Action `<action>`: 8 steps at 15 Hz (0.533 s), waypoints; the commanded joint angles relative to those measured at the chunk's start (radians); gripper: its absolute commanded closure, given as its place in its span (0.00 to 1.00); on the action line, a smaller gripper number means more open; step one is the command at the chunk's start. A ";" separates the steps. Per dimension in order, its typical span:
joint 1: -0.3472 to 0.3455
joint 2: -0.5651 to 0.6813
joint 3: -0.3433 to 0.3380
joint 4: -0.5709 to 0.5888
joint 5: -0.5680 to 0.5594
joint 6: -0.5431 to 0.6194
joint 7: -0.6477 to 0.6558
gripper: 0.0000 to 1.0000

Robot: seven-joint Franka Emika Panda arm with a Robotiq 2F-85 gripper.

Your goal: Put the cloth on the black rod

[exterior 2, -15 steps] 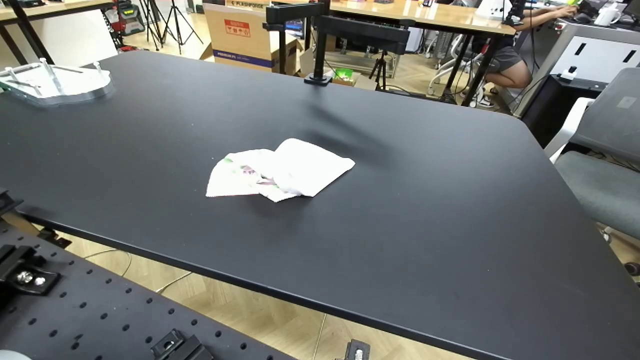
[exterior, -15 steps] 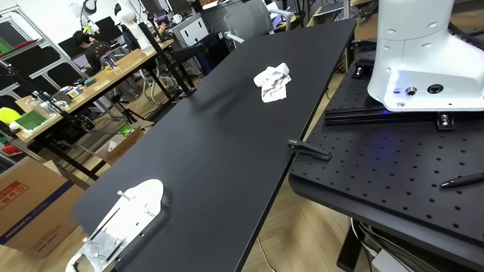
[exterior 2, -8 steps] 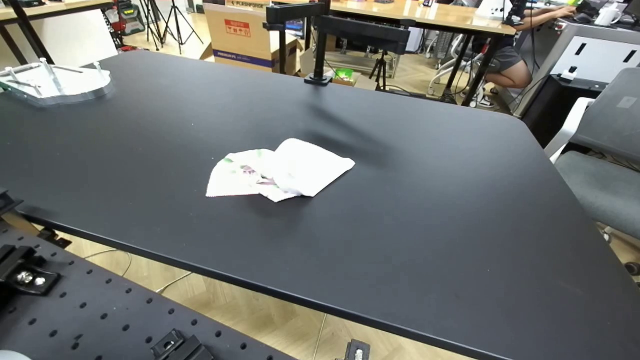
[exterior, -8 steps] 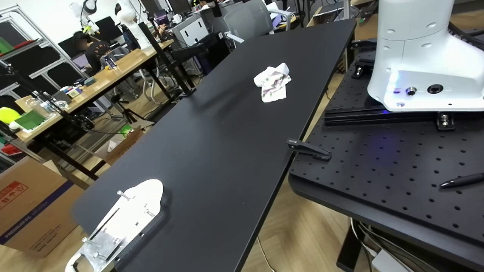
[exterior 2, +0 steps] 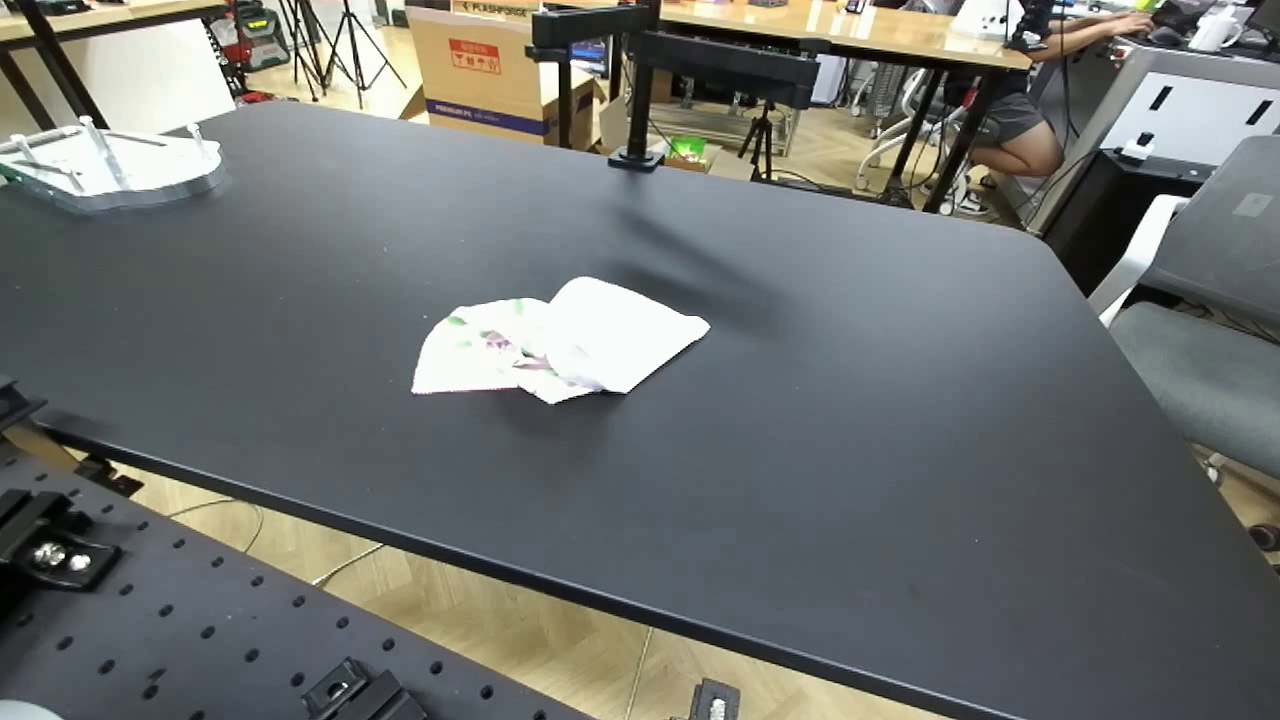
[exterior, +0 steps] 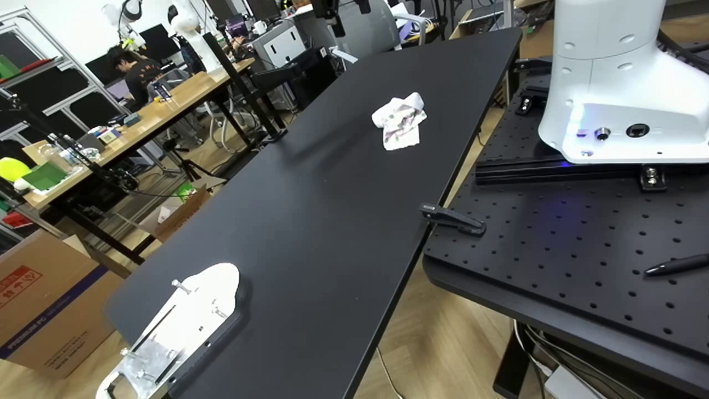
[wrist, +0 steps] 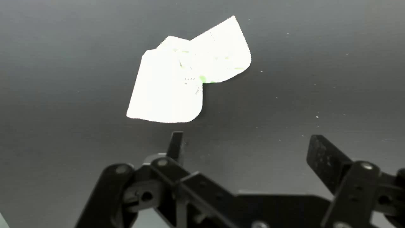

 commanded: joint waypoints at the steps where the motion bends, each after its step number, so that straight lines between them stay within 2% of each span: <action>1: -0.064 0.094 -0.043 -0.041 -0.045 0.110 -0.007 0.00; 8: -0.124 0.329 -0.092 -0.039 -0.091 0.321 -0.043 0.00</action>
